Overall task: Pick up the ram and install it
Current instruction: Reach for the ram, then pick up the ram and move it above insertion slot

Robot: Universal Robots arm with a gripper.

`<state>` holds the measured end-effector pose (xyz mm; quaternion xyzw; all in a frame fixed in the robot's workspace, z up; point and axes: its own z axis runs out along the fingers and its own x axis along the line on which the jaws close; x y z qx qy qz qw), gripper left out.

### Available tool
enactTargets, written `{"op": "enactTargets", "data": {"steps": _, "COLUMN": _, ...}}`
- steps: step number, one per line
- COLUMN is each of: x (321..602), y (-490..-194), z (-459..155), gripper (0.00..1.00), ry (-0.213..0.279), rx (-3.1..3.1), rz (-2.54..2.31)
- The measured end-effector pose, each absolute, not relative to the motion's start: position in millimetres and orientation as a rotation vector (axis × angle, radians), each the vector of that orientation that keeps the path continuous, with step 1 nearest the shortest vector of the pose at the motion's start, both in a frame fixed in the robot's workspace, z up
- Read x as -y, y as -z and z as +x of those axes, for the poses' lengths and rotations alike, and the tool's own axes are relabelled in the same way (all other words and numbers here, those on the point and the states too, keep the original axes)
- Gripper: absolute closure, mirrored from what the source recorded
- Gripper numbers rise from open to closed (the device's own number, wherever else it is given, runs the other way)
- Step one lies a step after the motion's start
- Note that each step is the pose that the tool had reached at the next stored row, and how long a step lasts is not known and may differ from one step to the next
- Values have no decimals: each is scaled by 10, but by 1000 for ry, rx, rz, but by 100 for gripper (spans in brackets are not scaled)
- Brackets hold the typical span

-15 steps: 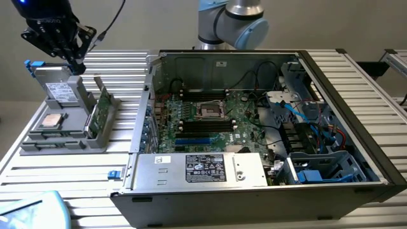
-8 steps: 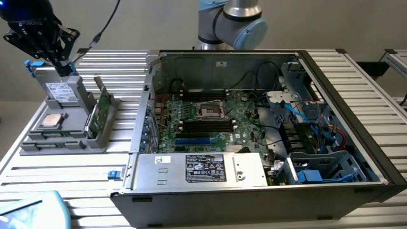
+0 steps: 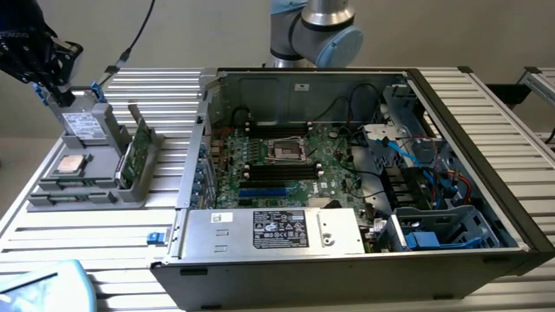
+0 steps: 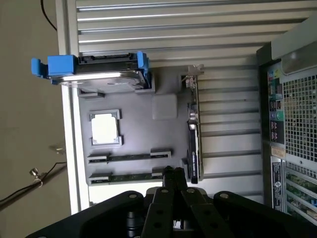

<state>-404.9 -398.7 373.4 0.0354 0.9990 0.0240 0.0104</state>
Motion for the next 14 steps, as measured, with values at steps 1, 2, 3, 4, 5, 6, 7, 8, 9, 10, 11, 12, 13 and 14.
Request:
{"op": "enactTargets", "data": {"steps": 1, "x": 3987, "y": -3728, "z": -4096, "gripper": 89, "ry": -75, "rx": -3118, "rz": 110}}
{"op": "enactTargets", "data": {"steps": 2, "x": 3987, "y": -3724, "z": -4141, "gripper": 89, "ry": -75, "rx": -3118, "rz": 110}}
{"op": "enactTargets", "data": {"steps": 3, "x": 3987, "y": -3722, "z": -4184, "gripper": 89, "ry": -75, "rx": -3118, "rz": 110}}
{"op": "enactTargets", "data": {"steps": 4, "x": 3988, "y": -3722, "z": -4199, "gripper": 89, "ry": -75, "rx": -3118, "rz": 110}}
{"op": "enactTargets", "data": {"steps": 5, "x": 3987, "y": -3722, "z": -4199, "gripper": 89, "ry": -75, "rx": -3118, "rz": 111}}
{"op": "enactTargets", "data": {"steps": 6, "x": 3987, "y": -3722, "z": -4199, "gripper": 89, "ry": -75, "rx": -3118, "rz": 110}}
{"op": "enactTargets", "data": {"steps": 7, "x": 3987, "y": -3722, "z": -4199, "gripper": 89, "ry": -75, "rx": -3118, "rz": 110}}
{"op": "enactTargets", "data": {"steps": 8, "x": 3987, "y": -3722, "z": -4199, "gripper": 89, "ry": -75, "rx": -3118, "rz": 110}}
{"op": "enactTargets", "data": {"steps": 9, "x": 3987, "y": -3722, "z": -4199, "gripper": 89, "ry": -75, "rx": -3118, "rz": 110}}
{"op": "enactTargets", "data": {"steps": 10, "x": 3987, "y": -3722, "z": -4199, "gripper": 89, "ry": -75, "rx": -3118, "rz": 110}}
{"op": "enactTargets", "data": {"steps": 11, "x": 3987, "y": -3722, "z": -4199, "gripper": 89, "ry": -75, "rx": -3118, "rz": 110}}
{"op": "enactTargets", "data": {"steps": 12, "x": 3987, "y": -3722, "z": -4199, "gripper": 89, "ry": -75, "rx": -3118, "rz": 110}}
{"op": "enactTargets", "data": {"steps": 13, "x": 3987, "y": -3722, "z": -4199, "gripper": 89, "ry": -75, "rx": -3118, "rz": 110}}
{"op": "enactTargets", "data": {"steps": 14, "x": 3987, "y": -3722, "z": -4199, "gripper": 89, "ry": -75, "rx": -3118, "rz": 110}}
